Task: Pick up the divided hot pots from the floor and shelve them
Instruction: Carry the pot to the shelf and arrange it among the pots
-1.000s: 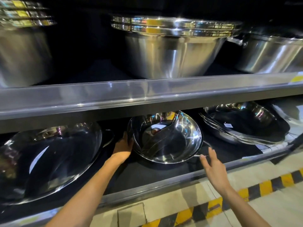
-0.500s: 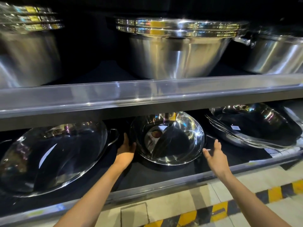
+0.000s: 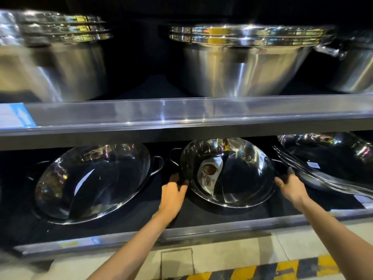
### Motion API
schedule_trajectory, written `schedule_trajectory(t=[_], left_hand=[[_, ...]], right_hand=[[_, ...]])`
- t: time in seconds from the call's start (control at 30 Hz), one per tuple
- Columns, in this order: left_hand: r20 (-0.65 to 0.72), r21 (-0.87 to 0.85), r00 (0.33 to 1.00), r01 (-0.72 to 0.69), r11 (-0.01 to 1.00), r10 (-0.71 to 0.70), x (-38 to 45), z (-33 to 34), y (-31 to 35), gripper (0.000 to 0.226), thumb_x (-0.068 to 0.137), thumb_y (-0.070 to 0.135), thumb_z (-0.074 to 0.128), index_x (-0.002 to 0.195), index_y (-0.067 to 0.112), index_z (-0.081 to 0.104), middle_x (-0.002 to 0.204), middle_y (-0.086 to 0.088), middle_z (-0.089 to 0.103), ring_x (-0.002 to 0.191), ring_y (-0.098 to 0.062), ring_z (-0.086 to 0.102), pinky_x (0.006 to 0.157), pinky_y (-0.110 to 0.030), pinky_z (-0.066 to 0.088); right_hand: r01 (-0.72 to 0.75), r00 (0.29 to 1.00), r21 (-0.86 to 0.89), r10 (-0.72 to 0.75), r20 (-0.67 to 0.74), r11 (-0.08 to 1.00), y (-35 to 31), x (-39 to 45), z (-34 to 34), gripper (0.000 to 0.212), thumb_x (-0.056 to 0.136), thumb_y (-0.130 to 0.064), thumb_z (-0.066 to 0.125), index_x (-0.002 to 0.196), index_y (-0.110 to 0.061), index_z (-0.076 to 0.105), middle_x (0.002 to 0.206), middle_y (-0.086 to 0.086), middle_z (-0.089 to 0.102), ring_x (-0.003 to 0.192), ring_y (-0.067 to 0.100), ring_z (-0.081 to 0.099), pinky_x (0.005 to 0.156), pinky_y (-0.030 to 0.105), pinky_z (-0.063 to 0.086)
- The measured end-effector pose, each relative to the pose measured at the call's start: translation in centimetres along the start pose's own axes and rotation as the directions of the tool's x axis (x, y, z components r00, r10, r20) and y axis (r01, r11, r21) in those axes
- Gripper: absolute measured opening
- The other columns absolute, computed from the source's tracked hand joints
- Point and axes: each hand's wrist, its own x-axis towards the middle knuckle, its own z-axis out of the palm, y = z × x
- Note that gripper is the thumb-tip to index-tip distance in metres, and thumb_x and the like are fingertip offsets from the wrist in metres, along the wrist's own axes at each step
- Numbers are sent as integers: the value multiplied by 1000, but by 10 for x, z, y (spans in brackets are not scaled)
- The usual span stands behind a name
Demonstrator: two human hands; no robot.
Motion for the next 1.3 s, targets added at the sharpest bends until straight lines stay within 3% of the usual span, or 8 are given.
schedule_trajectory(t=[0.07,0.1,0.2,0.37,0.47,0.7,1.07,1.3], left_hand=[[-77,-30,997,24,999,-27,21,-6,3,48,90,22,56,133,5,42,107,-11,68,94,-24,66,86,-29,51],[-43,14,998,42,999,-41,31,-8,5,62,91,25,54,143,8,25,129,-18,58,113,-33,59,95,-33,47],[87,209,996,-17,978,-1,53,-4,4,68,94,29,47,147,14,7,149,-23,31,130,-39,42,104,-40,39],[145,150,989,6,989,-28,45,5,-4,61,96,32,40,147,17,10,143,-17,44,126,-34,48,103,-35,40],[117,17,993,18,1000,-20,25,6,-6,60,96,30,41,147,20,10,139,-16,50,123,-32,52,99,-32,42],[88,-23,995,-47,999,49,6,-2,-2,59,96,20,43,146,14,13,108,-25,66,99,-36,64,84,-34,49],[105,-23,994,46,999,-44,15,0,4,63,96,24,44,147,13,8,127,-24,57,114,-35,57,92,-33,46],[110,-17,993,-33,999,35,11,-4,-4,52,94,17,47,142,16,26,119,-17,63,110,-31,61,88,-31,48]], right_hand=[[20,1000,1,-20,12,1000,0,4,-2,52,93,-17,54,136,-1,31,121,30,59,112,45,54,91,43,43],[32,999,-5,-32,16,999,0,5,-2,52,92,-17,55,136,-1,32,121,29,60,112,45,54,91,43,43],[47,999,-18,-46,23,999,-1,6,-2,56,92,-18,55,139,1,29,123,29,59,114,45,53,92,41,43],[76,997,-38,-75,37,996,3,8,-4,57,92,-19,56,138,1,31,121,28,61,112,42,57,86,38,44],[84,995,-21,-83,53,996,2,8,-6,59,92,-17,56,141,-1,28,126,28,57,116,41,55,94,41,44],[73,992,0,-73,105,997,-4,5,-4,66,96,-16,48,148,-6,8,141,28,43,127,41,45,105,43,37],[35,990,3,-36,138,999,-18,25,-2,60,96,-10,46,147,-3,15,152,22,27,138,34,30,111,33,26],[62,988,-9,-60,143,998,-19,29,-2,59,96,-10,46,147,-6,16,150,22,31,136,36,33,111,36,28]])
